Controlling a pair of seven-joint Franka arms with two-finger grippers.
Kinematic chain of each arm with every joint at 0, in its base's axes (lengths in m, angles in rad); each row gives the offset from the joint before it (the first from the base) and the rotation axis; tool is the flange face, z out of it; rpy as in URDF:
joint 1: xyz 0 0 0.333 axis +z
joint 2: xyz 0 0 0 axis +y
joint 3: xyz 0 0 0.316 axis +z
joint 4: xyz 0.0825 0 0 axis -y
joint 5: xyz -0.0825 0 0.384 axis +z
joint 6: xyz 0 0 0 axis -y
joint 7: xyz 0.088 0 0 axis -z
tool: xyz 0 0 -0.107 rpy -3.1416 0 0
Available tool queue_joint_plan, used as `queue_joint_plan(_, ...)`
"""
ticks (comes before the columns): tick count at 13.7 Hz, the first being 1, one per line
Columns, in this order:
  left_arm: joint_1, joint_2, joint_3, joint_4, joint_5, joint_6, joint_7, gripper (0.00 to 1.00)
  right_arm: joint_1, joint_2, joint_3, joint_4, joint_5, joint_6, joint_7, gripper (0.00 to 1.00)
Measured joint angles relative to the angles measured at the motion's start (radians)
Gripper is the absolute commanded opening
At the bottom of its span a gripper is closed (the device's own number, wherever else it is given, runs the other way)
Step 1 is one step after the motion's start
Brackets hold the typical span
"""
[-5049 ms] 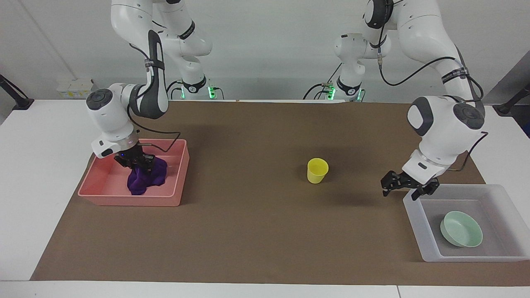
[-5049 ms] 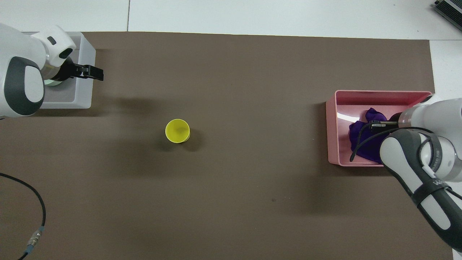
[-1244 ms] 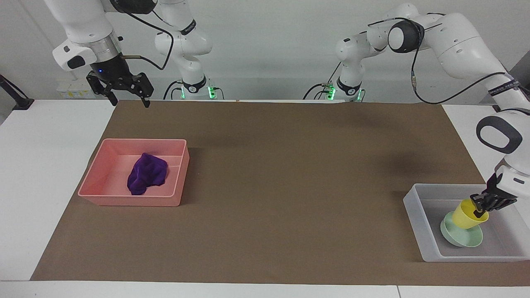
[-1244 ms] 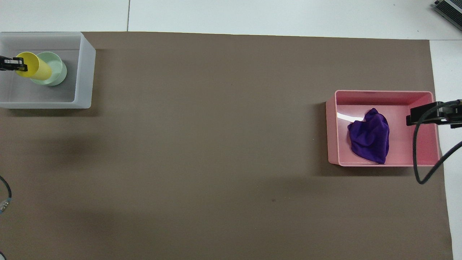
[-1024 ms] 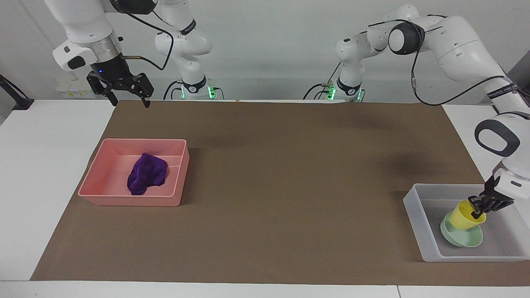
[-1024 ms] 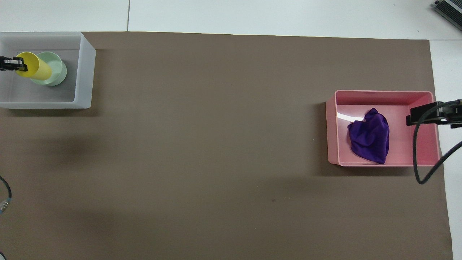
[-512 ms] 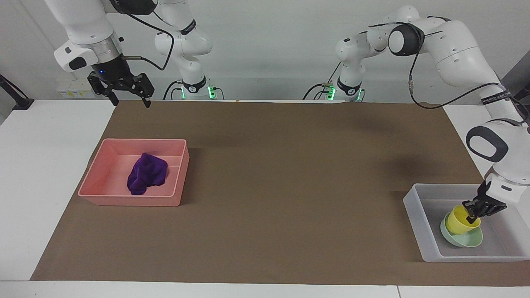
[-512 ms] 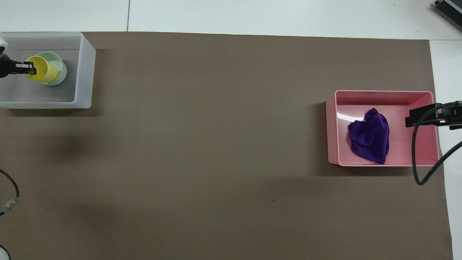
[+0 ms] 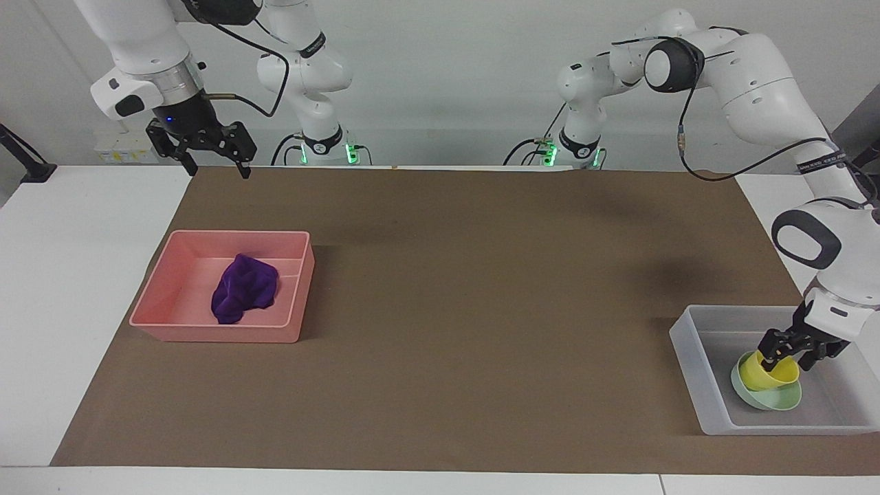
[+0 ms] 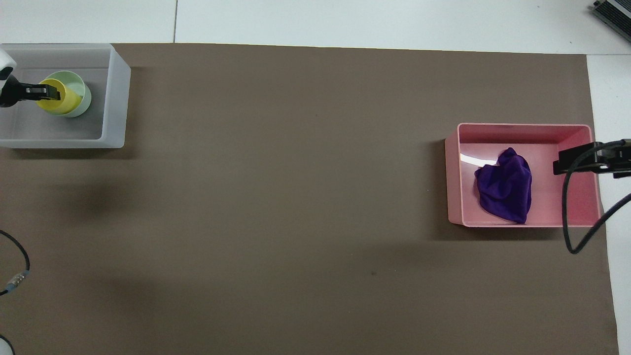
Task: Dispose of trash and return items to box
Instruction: 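Open the left gripper to release the yellow cup in the bin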
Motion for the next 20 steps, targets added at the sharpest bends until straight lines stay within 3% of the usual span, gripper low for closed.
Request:
queue_joint_plan(3,-0.029,-0.056,-0.007,-0.003,0.0,-0.003,0.008,1.0,0.0,0.0,0.0,0.0,0.0,0.0,0.0,1.0)
queue_joint_plan(5,-0.067,-0.136,-0.008,-0.05,0.0,-0.027,0.007,1.0,0.0,0.0,0.0,-0.001,0.0,0.0,0.0,1.0)
queue_joint_plan(10,-0.141,-0.351,-0.008,-0.157,0.0,-0.257,-0.007,1.0,0.0,0.0,0.0,-0.001,0.0,0.0,0.0,1.0)
queue_joint_plan(16,-0.272,-0.509,-0.009,-0.272,0.0,-0.346,-0.15,1.0,0.0,0.0,0.0,-0.001,0.0,0.0,0.0,1.0)
queue_joint_plan(20,-0.313,-0.591,-0.009,-0.296,0.0,-0.481,-0.195,1.0,0.0,0.0,0.0,-0.001,0.0,0.0,0.0,1.0)
